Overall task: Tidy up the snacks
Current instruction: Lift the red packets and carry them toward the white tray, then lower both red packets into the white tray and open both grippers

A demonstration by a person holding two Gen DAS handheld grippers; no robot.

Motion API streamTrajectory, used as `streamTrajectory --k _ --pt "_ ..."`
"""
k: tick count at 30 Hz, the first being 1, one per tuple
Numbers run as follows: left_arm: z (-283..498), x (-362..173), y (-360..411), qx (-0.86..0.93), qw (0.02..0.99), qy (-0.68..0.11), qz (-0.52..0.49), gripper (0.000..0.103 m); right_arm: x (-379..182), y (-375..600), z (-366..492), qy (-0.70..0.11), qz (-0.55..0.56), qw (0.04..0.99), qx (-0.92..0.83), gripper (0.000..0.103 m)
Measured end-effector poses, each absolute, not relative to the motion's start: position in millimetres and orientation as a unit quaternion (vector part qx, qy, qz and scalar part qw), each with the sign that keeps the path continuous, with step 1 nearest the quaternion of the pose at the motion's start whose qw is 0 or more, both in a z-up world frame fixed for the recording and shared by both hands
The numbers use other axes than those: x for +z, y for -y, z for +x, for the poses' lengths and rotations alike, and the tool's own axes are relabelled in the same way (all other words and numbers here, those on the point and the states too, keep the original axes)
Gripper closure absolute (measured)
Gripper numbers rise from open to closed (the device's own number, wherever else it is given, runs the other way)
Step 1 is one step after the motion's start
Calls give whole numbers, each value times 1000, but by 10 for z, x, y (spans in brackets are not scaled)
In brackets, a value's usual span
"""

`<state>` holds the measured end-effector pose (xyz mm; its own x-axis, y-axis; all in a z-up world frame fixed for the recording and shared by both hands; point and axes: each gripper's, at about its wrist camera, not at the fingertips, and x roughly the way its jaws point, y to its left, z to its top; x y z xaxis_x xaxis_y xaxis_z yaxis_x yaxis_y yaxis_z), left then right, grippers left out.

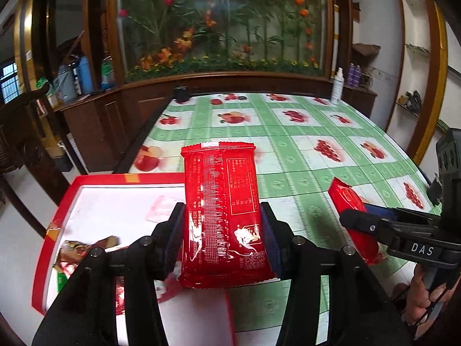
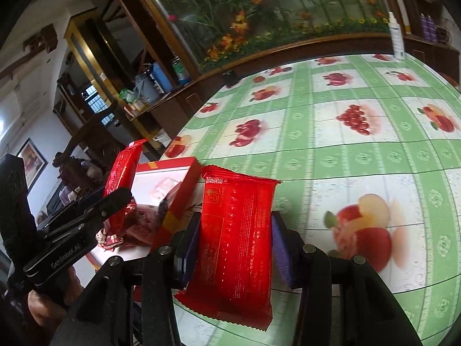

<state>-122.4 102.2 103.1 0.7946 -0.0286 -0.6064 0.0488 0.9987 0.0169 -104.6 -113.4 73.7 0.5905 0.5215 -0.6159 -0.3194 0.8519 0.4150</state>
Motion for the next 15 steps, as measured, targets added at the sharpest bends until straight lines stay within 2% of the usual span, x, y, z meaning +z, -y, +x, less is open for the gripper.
streamTrajectory --k 15 --pt "-1322 1013 -1347 9 949 -314 -3 54 797 715 -1057 -386 105 878 262 56"
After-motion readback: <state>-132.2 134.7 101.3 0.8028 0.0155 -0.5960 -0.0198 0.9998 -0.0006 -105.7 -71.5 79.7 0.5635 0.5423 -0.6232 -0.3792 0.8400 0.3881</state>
